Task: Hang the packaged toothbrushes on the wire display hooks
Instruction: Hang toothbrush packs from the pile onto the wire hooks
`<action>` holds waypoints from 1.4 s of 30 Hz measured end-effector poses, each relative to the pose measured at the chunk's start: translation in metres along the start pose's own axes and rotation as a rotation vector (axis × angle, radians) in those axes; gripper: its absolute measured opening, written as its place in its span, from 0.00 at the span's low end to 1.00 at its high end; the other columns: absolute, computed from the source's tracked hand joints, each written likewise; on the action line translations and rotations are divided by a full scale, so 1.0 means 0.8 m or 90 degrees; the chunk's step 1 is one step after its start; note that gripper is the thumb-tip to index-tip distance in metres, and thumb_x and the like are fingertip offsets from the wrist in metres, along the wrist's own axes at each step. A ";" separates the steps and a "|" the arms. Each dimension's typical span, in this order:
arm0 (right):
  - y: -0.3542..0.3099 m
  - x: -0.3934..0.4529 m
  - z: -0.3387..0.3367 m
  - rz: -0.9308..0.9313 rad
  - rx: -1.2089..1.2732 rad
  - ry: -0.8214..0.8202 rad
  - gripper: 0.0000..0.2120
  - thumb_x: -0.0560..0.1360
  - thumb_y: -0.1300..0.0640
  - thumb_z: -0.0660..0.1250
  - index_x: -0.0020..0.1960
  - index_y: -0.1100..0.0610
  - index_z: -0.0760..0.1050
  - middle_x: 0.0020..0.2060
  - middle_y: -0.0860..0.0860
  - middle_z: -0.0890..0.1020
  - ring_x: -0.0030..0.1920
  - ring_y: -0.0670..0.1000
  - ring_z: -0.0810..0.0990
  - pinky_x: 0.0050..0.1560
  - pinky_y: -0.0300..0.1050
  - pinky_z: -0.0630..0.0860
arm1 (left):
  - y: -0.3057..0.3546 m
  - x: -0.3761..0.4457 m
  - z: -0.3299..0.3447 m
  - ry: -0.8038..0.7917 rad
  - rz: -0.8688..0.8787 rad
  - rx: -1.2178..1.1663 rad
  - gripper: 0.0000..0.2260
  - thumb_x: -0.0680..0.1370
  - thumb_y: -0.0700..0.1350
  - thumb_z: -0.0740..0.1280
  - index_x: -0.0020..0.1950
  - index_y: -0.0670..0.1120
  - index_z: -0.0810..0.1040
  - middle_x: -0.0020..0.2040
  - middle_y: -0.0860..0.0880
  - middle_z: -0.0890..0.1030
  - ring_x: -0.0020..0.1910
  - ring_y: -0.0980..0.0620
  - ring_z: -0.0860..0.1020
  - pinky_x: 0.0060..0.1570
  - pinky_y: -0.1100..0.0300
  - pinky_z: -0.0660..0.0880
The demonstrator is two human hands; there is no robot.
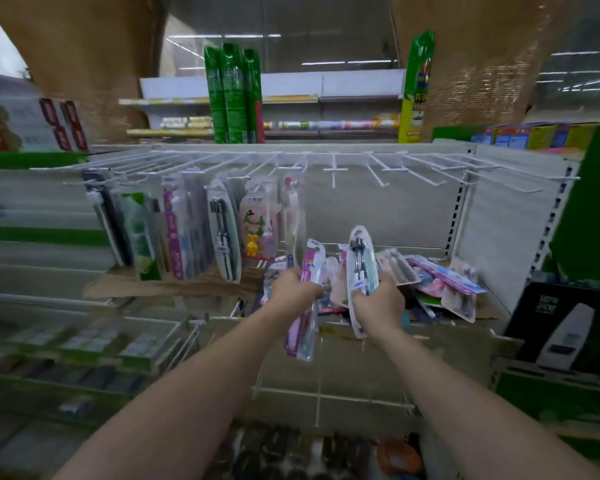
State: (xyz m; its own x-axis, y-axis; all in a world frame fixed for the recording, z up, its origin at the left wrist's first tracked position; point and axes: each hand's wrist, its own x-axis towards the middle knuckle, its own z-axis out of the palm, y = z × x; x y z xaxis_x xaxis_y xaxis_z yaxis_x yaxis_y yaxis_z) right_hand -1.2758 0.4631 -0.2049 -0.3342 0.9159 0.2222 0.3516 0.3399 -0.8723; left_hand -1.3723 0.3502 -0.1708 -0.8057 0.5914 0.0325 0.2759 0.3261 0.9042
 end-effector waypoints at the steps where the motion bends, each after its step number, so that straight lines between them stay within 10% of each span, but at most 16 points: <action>1: -0.001 -0.005 -0.001 0.000 0.002 -0.004 0.14 0.75 0.59 0.69 0.60 0.59 0.74 0.52 0.58 0.81 0.47 0.59 0.78 0.41 0.45 0.73 | -0.003 -0.005 -0.004 0.009 0.004 0.002 0.07 0.74 0.37 0.71 0.51 0.45 0.78 0.41 0.49 0.79 0.36 0.57 0.75 0.30 0.65 0.70; 17: -0.064 -0.085 0.070 -0.055 0.118 -0.067 0.06 0.73 0.60 0.70 0.49 0.53 0.75 0.42 0.48 0.79 0.43 0.51 0.79 0.40 0.46 0.77 | -0.048 -0.013 -0.121 0.089 -0.005 0.005 0.12 0.73 0.41 0.74 0.53 0.49 0.76 0.49 0.48 0.81 0.47 0.48 0.80 0.52 0.50 0.79; 42: -0.196 -0.172 0.218 -0.066 0.135 0.013 0.06 0.74 0.58 0.71 0.50 0.54 0.76 0.43 0.50 0.81 0.44 0.53 0.80 0.45 0.55 0.81 | -0.112 0.026 -0.328 0.080 0.077 -0.043 0.11 0.76 0.41 0.72 0.53 0.53 0.74 0.49 0.50 0.81 0.50 0.47 0.81 0.58 0.45 0.79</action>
State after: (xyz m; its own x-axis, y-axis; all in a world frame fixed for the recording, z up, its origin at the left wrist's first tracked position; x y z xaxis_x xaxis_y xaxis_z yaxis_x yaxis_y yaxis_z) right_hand -1.4373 0.2464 -0.1751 -0.3402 0.8836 0.3216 0.1236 0.3811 -0.9162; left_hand -1.5510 0.1399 -0.1394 -0.8290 0.5251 0.1926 0.3431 0.2055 0.9165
